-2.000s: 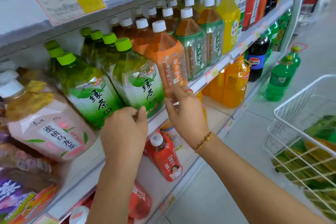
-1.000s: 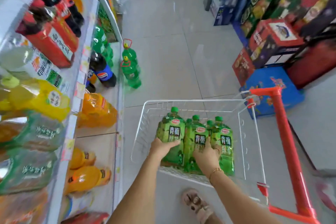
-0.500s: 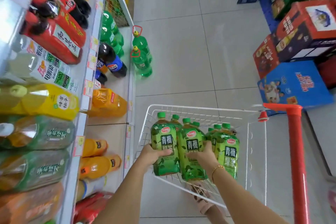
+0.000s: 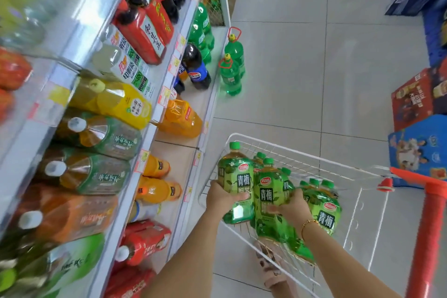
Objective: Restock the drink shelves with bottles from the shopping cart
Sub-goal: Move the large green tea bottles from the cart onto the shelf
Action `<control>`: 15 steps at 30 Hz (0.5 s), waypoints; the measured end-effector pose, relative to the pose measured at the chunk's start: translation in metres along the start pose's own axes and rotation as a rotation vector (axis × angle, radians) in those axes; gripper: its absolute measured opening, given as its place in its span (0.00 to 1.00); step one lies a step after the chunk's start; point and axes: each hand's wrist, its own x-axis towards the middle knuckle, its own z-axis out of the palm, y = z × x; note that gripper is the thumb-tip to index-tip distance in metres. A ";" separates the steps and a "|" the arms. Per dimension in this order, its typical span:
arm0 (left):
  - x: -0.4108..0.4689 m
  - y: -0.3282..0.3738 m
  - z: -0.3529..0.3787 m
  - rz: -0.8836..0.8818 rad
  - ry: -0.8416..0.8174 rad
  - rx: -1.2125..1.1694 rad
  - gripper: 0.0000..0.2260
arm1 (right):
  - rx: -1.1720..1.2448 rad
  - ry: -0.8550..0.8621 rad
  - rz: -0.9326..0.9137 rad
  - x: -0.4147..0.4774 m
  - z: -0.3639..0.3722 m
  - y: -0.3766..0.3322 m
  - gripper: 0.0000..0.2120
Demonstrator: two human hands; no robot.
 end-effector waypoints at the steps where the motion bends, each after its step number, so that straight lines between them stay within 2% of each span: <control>1: -0.001 0.000 0.000 -0.003 0.006 0.003 0.34 | -0.027 0.002 -0.006 -0.001 -0.001 -0.001 0.52; 4: -0.002 0.000 0.002 0.006 -0.011 0.028 0.32 | -0.108 -0.010 0.016 -0.001 -0.002 0.000 0.53; 8: -0.005 0.002 0.006 0.056 -0.032 0.131 0.39 | -0.234 -0.024 0.058 -0.007 -0.002 0.005 0.35; 12: -0.018 0.010 0.014 0.115 -0.057 0.259 0.38 | -0.176 0.002 0.087 -0.009 -0.006 0.016 0.25; 15: -0.018 0.011 0.022 0.112 -0.098 0.273 0.35 | -0.163 0.030 0.063 -0.010 -0.010 0.018 0.25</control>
